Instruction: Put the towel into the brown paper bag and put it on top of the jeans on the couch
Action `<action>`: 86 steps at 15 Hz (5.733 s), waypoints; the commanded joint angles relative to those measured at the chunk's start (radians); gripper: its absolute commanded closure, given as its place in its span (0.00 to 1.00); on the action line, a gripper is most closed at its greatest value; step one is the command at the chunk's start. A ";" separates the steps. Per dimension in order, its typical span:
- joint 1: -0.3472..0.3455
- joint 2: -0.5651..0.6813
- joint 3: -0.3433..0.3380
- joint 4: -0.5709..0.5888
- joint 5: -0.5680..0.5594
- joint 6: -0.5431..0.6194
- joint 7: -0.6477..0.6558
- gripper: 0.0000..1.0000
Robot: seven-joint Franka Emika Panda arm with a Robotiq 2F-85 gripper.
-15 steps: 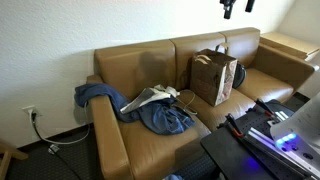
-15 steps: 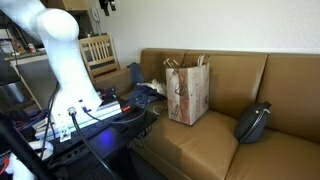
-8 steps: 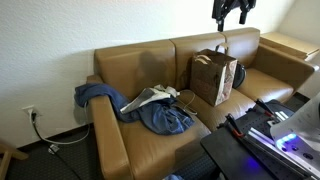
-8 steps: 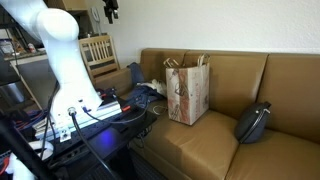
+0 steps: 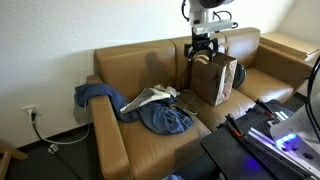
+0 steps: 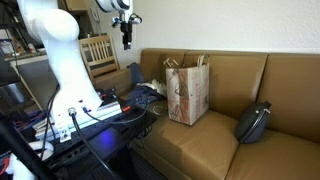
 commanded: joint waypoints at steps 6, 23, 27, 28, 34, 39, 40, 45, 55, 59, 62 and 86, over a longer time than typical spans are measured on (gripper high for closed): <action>0.061 0.087 -0.059 0.047 -0.052 0.019 -0.019 0.00; 0.224 0.585 -0.261 0.340 -0.128 0.405 0.028 0.00; 0.224 0.597 -0.262 0.359 -0.127 0.400 0.029 0.00; 0.230 0.588 -0.262 0.347 -0.139 0.385 0.019 0.00; 0.348 0.769 -0.382 0.471 -0.318 0.577 0.132 0.00; 0.304 0.993 -0.367 0.660 -0.246 0.707 0.031 0.00; 0.301 1.032 -0.373 0.700 -0.229 0.718 0.021 0.00; 0.267 1.172 -0.365 0.869 -0.131 0.678 -0.057 0.00; 0.241 1.339 -0.364 1.087 -0.068 0.622 -0.186 0.42; 0.243 1.372 -0.364 1.146 -0.058 0.594 -0.205 0.68; 0.253 1.368 -0.378 1.175 -0.041 0.481 -0.158 0.90; 0.388 0.397 -0.639 0.368 -0.179 0.728 0.206 0.99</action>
